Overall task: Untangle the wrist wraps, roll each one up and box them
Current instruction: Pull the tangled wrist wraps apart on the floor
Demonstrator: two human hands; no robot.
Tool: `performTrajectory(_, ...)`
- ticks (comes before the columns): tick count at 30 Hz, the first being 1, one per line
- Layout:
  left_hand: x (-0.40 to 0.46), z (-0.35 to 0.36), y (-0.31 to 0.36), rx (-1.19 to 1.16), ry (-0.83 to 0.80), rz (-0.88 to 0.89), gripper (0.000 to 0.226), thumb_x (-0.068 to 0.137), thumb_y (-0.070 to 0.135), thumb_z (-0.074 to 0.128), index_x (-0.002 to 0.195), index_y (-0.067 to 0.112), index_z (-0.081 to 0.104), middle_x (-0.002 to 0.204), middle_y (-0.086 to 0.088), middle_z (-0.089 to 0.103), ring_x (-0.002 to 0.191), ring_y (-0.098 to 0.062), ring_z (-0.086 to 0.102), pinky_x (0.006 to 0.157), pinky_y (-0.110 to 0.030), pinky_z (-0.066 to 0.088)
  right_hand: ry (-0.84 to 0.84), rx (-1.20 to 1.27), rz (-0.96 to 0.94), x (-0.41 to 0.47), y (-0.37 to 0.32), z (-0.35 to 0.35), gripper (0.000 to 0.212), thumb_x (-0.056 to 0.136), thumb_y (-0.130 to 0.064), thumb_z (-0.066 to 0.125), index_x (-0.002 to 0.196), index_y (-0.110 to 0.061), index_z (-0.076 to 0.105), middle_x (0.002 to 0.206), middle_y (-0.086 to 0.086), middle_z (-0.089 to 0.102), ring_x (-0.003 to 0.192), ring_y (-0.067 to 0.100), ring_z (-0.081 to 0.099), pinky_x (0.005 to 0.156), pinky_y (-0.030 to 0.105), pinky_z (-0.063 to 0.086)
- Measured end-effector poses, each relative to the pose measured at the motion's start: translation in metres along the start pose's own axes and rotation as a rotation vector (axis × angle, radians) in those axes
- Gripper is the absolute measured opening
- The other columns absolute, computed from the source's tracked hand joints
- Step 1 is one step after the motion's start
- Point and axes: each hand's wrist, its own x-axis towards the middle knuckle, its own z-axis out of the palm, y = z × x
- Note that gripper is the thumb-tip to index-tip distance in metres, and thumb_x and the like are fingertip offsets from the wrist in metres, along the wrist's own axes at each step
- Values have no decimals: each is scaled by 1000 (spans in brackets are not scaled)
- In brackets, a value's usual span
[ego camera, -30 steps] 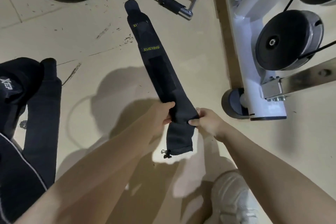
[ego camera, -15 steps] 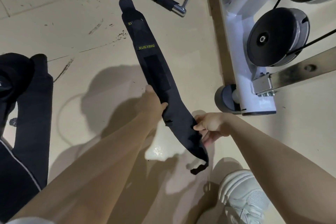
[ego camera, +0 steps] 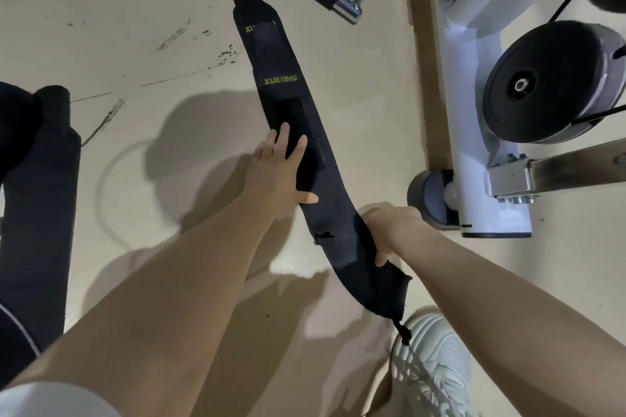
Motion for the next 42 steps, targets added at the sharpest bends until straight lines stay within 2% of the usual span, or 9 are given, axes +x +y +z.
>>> performTrajectory(7,15,-16,-4,-73,-133,31,98,85,52,63,154,26,-1,160,-3,-16,148,-24,-5,117,-38,17,545,189,-352,7,11,-15,49,90,-9,46,137,-19,36,135,5,43,115,30,47,81,35,44)
performTrajectory(11,6,-29,-25,-59,-70,132,79,96,36,54,154,19,3,162,-6,-5,148,-24,5,119,-34,12,452,8,-404,8,-4,-11,77,90,3,38,153,-27,5,161,-3,-5,146,19,9,105,33,35)
performTrajectory(14,-18,-23,-40,-5,11,122,69,97,21,48,154,15,9,162,-7,-1,148,-28,4,120,-40,10,342,117,-329,12,-12,-9,81,87,9,32,153,-29,3,159,-10,-14,147,13,-2,112,36,31)
performTrajectory(17,-45,-10,-72,34,43,89,60,95,19,41,150,14,18,161,-11,6,148,-31,5,120,-46,13,255,236,-288,12,-21,-21,67,91,3,30,152,-20,18,161,-5,-4,147,18,9,115,38,25)
performTrajectory(24,-127,-35,-142,-40,81,-158,59,99,35,41,151,20,18,162,-4,0,149,-25,1,119,-38,5,521,448,-295,-56,-80,-78,32,98,-14,37,123,-3,54,127,14,57,117,31,50,96,33,41)
performTrajectory(28,-187,-54,-172,-104,159,-296,53,101,36,34,150,16,25,161,-9,9,148,-28,6,118,-40,9,476,228,-406,-101,-149,-103,28,94,-15,49,117,-5,61,121,12,62,112,30,56,93,34,47)
performTrajectory(32,-246,-66,-214,19,64,-466,71,96,32,44,154,13,7,161,-11,-3,148,-28,2,118,-40,14,532,83,-531,-131,-223,-115,32,98,-14,40,121,-3,58,124,13,61,114,31,55,95,34,45)
performTrajectory(37,-315,-50,-260,-254,56,-813,60,89,31,58,142,15,37,157,-8,15,139,-31,24,107,-42,34,483,58,-628,-133,-308,-122,33,99,-5,37,128,-1,52,134,13,53,122,28,50,97,29,36)
performTrajectory(42,-353,-10,-280,-674,163,-992,87,92,27,59,153,22,-3,150,-13,25,124,-34,44,93,-37,41,356,124,-682,-115,-384,-98,33,99,-11,38,127,-2,53,130,17,55,120,32,51,94,33,39)
